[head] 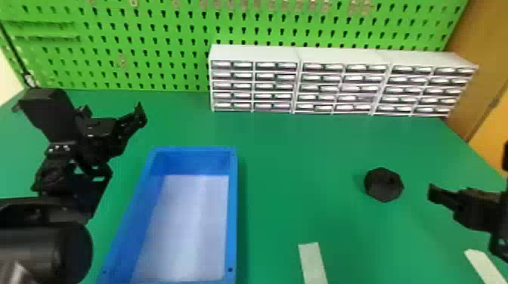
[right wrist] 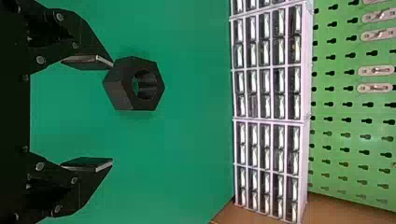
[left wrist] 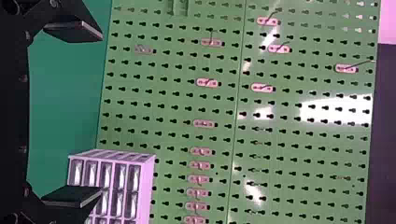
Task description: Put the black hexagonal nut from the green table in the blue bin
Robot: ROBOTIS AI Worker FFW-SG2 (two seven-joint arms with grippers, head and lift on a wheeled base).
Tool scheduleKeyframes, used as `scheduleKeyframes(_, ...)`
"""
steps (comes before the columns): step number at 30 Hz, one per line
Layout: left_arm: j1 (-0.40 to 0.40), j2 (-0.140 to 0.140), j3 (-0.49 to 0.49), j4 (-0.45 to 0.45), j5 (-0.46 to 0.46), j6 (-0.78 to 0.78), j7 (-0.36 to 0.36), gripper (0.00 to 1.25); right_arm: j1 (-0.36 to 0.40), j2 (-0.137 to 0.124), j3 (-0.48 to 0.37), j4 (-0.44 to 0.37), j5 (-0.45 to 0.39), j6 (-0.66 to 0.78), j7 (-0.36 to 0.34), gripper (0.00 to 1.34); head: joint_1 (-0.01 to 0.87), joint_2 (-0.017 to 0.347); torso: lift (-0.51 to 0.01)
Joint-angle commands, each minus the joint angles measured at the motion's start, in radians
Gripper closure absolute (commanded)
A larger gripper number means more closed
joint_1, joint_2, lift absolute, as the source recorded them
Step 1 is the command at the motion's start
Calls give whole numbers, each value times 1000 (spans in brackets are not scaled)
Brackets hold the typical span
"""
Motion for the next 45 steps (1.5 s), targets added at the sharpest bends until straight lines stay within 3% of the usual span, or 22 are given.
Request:
scheduleKeyframes(1, 0, 0, 0, 0, 0, 0, 0, 125, -2, 0, 1, 0, 1, 2, 0, 522, 692, 8, -97)
scheduleKeyframes(25, 3, 0, 0, 0, 0, 0, 0, 125, -7, 2, 1, 0, 5, 18, 0, 522, 692, 8, -97)
scheduleKeyframes(45, 1, 0, -3, 0, 0, 0, 0, 125, -24, 8, -66, 23, 11, 30, 0, 522, 692, 8, -97)
